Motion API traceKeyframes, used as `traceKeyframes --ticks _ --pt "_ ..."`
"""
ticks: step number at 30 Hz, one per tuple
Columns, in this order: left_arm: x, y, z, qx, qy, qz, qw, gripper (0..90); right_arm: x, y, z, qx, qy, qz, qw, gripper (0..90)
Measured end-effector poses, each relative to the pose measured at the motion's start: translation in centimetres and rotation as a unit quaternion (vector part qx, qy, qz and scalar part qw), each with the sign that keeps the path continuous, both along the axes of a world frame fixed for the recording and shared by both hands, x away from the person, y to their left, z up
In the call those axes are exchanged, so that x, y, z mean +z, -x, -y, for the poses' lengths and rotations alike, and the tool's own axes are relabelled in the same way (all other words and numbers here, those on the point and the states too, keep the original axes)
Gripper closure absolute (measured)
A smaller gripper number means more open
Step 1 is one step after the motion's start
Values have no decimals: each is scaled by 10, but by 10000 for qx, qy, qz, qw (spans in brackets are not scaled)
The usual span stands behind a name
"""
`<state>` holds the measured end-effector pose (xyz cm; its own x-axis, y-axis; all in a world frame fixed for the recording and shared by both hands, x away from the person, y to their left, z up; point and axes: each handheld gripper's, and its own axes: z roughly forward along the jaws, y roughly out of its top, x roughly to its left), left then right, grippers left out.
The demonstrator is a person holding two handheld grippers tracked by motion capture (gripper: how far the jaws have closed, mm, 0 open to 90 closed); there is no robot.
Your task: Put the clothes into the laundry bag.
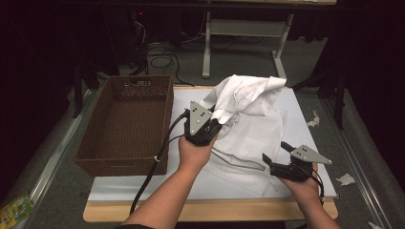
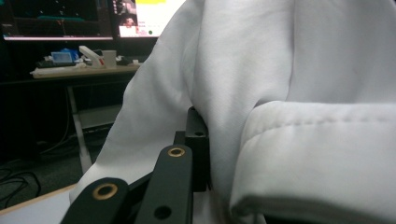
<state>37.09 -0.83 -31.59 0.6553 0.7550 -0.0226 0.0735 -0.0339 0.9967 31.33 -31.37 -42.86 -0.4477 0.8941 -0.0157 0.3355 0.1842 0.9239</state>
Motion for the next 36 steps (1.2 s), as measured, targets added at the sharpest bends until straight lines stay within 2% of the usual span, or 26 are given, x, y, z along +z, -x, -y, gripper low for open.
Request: traceKeyframes --ticks 7,10,12,19,25,31,36 --pt "-20 12 -7 -196 -116 -182 9996 780 0 0 2 -39 10 -9 10000 167" --pt "-26 14 -9 -206 -153 -234 9994 780 -1 0 2 -49 -12 -53 10000 169" --pt "-33 16 -16 -196 -116 -388 9990 780 -1 0 2 -33 -15 -37 10000 173" --pt "-47 28 -32 -249 -270 -530 9979 780 -1 0 3 -28 -12 -45 10000 181" --pt "-64 50 -56 -373 -260 -747 9962 779 -1 2 4 -52 -25 -37 10000 210" --pt "-82 60 -68 -383 -448 -848 9947 778 -4 4 4 -21 1 -104 9999 224" --pt "-99 60 -75 -376 -328 -911 9946 776 -8 12 11 -101 40 -180 9998 261"
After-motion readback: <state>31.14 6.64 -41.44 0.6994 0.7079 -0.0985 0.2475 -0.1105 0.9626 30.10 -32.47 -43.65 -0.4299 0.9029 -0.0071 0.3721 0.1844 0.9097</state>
